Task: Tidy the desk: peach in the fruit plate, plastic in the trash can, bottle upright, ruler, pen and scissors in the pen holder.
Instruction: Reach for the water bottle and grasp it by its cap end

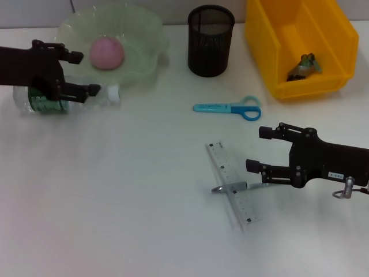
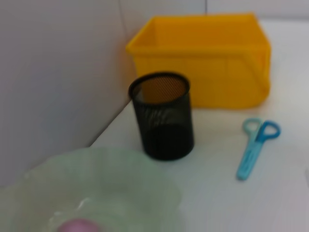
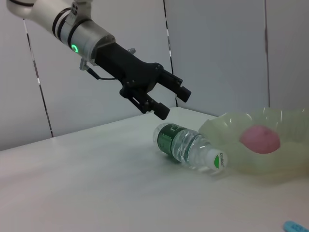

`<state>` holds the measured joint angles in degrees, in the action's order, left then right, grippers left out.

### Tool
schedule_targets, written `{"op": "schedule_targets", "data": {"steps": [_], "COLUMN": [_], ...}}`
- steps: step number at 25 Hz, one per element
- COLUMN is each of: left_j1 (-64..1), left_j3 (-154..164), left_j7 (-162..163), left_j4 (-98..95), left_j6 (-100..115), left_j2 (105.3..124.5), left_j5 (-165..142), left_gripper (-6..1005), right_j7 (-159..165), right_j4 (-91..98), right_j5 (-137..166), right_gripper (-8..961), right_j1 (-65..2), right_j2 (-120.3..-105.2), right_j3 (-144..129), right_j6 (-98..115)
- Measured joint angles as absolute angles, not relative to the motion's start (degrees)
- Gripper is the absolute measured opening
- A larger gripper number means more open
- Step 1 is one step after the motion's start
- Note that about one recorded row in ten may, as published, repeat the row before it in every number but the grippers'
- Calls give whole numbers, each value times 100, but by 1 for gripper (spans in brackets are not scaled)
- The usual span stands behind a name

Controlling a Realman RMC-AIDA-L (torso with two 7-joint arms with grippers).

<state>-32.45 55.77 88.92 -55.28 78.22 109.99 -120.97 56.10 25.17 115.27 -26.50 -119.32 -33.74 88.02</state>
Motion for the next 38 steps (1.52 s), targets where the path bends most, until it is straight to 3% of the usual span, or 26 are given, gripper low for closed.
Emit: {"op": "schedule_targets", "data": {"steps": [12, 22, 38], "left_j1": [-3983, -4126, -4332], "left_j3": [5296, 5318, 5387], "left_j7": [9291, 9309, 9309], "left_j4": [-5845, -5808, -5397], "left_j6": [7666, 7066, 6873], "left_j2": [11435, 11741, 11829], "left_j5": [-14802, -15829, -16272], "left_gripper": [803, 802, 802], "right_j7": [5838, 5974, 6084], "right_j4": [2494, 2394, 2372], "right_j5": [11515, 11467, 11467], "right_gripper": [820, 819, 819], "right_j1": [-2680, -2733, -2742], "right_j2": [-11922, -11917, -11927], "right_j3": [-3371, -3366, -3366], "right_j6": [8711, 8708, 8710]}}
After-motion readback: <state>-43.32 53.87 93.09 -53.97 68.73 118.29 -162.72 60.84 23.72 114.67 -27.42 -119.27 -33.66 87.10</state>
